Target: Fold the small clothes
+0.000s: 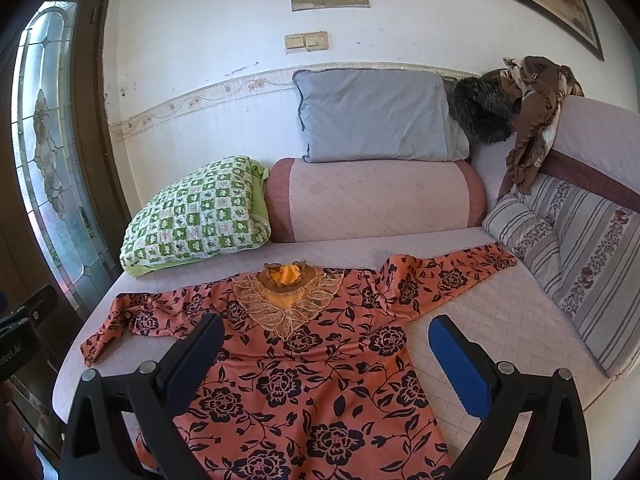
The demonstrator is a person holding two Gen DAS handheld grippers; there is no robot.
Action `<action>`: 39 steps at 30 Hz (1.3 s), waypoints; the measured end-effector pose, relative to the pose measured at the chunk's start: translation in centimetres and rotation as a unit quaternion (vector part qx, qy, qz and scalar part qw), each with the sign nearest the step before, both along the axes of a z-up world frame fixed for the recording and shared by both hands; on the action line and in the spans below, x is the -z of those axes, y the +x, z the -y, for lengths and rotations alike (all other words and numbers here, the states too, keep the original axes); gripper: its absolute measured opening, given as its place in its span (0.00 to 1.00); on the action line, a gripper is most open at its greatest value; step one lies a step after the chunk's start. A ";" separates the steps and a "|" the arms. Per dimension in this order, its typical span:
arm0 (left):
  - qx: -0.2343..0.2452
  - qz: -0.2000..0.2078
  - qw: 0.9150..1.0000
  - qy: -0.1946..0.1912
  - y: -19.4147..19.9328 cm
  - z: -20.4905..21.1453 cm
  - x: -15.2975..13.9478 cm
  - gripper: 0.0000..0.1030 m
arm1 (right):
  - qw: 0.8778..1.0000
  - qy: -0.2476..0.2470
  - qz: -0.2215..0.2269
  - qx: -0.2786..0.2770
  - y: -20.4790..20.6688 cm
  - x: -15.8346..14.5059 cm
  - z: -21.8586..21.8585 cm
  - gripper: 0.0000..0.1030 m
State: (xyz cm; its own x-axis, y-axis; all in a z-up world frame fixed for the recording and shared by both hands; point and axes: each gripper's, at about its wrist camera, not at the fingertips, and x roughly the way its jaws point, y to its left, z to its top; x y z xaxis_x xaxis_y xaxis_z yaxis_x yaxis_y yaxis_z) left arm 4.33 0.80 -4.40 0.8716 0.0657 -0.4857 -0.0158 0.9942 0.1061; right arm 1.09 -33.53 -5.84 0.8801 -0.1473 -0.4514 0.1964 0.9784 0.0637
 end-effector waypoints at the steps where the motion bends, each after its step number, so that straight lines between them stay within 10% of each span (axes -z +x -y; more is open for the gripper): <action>1: 0.001 -0.002 1.000 0.002 0.3 0.3 0.1 1.00 | 1.000 0.002 -0.001 0.002 0.2 0.1 0.2 1.00; 39: 0.085 -0.103 0.991 -0.015 17.7 14.0 13.3 1.00 | 0.990 -0.019 -0.095 0.102 15.7 9.6 12.9 1.00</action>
State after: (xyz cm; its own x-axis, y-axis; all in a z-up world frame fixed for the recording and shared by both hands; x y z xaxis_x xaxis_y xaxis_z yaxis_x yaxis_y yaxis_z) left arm 22.06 -13.24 -17.72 0.7513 -0.0907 -0.6537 0.1703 0.9836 0.0593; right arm 16.75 -46.38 -15.42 0.7306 -0.3325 -0.5964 0.3945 0.9184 -0.0288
